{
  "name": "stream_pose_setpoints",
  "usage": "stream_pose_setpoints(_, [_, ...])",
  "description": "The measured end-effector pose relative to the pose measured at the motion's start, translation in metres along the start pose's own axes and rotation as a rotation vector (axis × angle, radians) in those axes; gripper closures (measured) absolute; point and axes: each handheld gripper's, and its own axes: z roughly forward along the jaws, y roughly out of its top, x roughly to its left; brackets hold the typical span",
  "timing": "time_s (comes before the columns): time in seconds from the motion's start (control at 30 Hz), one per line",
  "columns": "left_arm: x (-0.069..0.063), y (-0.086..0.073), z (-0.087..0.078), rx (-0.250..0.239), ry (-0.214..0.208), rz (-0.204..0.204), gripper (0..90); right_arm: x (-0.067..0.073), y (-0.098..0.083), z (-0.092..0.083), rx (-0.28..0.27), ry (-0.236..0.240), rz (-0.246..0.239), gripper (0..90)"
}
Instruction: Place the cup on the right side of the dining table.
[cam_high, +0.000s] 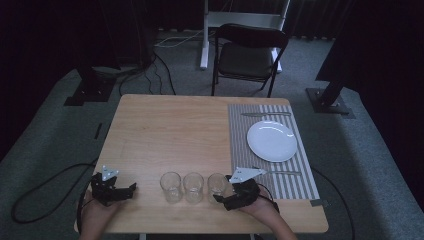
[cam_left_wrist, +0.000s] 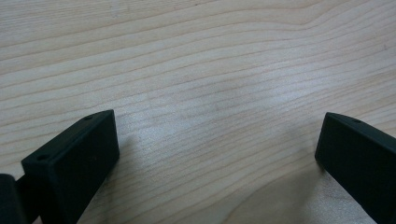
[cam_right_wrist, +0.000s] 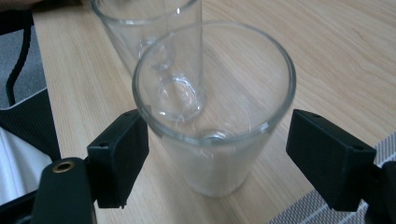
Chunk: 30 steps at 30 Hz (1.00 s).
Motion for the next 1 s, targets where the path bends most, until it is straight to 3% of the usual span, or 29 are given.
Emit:
stream_pose_setpoints(0.27, [0.000,0.000,0.000,0.000,0.000,0.000,0.0,0.002,0.008,0.009,0.000,0.009,-0.016,23.1])
stream_pose_setpoints(0.7, [0.000,0.000,0.000,-0.001,0.000,-0.001,0.0,0.007,0.009,0.016,-0.017,-0.041,-0.033,28.2])
stream_pose_setpoints(1.0, [0.000,0.000,0.000,0.001,0.000,0.001,0.0,0.004,0.014,0.013,0.021,-0.052,-0.020,28.6])
